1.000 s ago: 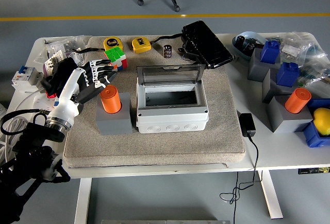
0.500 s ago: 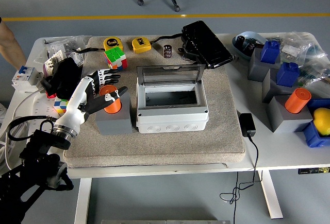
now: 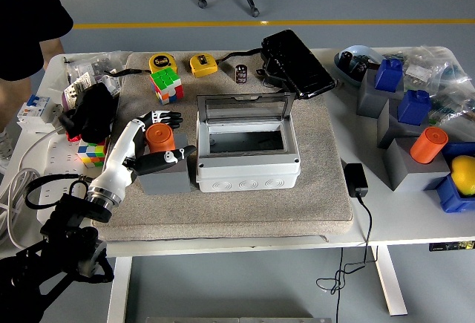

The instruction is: Fetch the battery,place it into the box,close the lid of the box

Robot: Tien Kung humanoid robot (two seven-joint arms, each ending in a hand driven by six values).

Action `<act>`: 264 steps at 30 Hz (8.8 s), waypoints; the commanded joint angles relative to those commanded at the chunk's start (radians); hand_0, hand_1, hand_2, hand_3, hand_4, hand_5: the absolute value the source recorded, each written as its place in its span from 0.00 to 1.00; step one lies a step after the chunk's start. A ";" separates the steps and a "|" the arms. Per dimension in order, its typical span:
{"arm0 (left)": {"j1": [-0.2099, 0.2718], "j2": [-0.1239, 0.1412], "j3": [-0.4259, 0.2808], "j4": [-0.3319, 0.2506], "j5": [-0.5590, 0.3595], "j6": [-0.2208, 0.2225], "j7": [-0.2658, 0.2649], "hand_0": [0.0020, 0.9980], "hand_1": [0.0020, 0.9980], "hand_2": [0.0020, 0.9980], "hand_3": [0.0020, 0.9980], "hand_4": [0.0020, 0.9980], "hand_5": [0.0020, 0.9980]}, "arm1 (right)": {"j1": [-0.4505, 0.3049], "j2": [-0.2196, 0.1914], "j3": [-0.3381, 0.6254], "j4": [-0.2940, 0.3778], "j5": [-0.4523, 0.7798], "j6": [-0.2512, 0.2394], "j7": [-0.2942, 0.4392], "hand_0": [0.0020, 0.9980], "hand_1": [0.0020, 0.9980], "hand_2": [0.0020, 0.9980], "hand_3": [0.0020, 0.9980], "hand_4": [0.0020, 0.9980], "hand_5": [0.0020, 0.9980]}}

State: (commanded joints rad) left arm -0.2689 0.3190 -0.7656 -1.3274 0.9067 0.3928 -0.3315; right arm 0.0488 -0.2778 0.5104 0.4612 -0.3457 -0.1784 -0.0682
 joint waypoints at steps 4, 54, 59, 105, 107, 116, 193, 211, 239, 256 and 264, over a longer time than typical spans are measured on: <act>-0.016 -0.007 0.015 0.021 -0.053 0.003 -0.016 0.51 0.48 0.46 0.50 0.84 0.00 | 0.001 0.000 -0.004 0.001 0.000 0.000 0.000 0.62 0.65 0.62 0.58 0.92 0.48; -0.319 0.027 0.211 -0.164 0.460 0.091 0.403 0.21 0.12 0.14 0.20 0.00 0.00 | -0.006 0.005 0.014 0.001 0.015 -0.026 0.053 0.61 0.64 0.61 0.57 0.92 0.48; -0.432 -0.008 0.317 -0.157 0.526 0.089 0.552 0.21 0.13 0.14 0.20 0.07 0.00 | -0.002 0.004 0.010 0.000 0.018 -0.027 0.052 0.61 0.64 0.61 0.57 0.92 0.47; -0.646 -0.222 0.599 0.158 0.545 0.048 0.675 0.30 0.40 0.39 0.42 1.00 0.24 | 0.003 0.000 -0.024 0.006 0.019 -0.036 0.055 0.61 0.64 0.60 0.57 0.91 0.46; -0.644 -0.221 0.597 0.157 0.542 0.046 0.669 0.30 0.40 0.39 0.42 1.00 0.24 | 0.003 0.000 -0.024 0.006 0.019 -0.036 0.055 0.61 0.64 0.60 0.57 0.91 0.46; -0.625 -0.208 0.524 0.096 0.439 0.056 0.549 0.46 0.62 0.60 0.57 1.00 0.25 | 0.002 0.001 -0.020 0.007 0.018 -0.037 0.058 0.61 0.64 0.60 0.57 0.91 0.46; -0.376 0.015 0.076 -0.090 0.555 -0.019 0.573 0.78 0.79 0.77 0.72 0.96 0.47 | -0.005 0.005 -0.002 0.005 0.019 -0.038 0.064 0.61 0.63 0.59 0.57 0.91 0.46; -0.339 0.055 0.043 -0.197 0.556 -0.208 0.782 0.55 0.63 0.67 0.68 0.96 0.50 | -0.008 0.004 0.002 0.008 0.018 -0.040 0.066 0.61 0.64 0.60 0.57 0.91 0.46; -0.291 0.069 0.065 -0.233 0.522 -0.244 0.804 0.48 0.59 0.64 0.69 0.98 0.55 | -0.008 0.004 -0.006 0.008 0.020 -0.038 0.065 0.61 0.63 0.60 0.57 0.91 0.46; -0.281 0.072 0.074 -0.239 0.521 -0.251 0.816 0.47 0.57 0.64 0.68 0.97 0.56 | -0.005 0.004 -0.008 0.009 0.020 -0.036 0.062 0.61 0.64 0.60 0.57 0.91 0.46; -0.270 0.076 0.055 -0.259 0.516 -0.244 0.804 0.46 0.57 0.64 0.68 0.97 0.56 | -0.008 0.004 -0.011 0.008 0.022 -0.037 0.062 0.61 0.64 0.60 0.57 0.91 0.46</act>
State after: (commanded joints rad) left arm -0.5392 0.3950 -0.7109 -1.5863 1.4227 0.1484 0.4722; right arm 0.0411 -0.2742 0.4995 0.4695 -0.3241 -0.2155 -0.0058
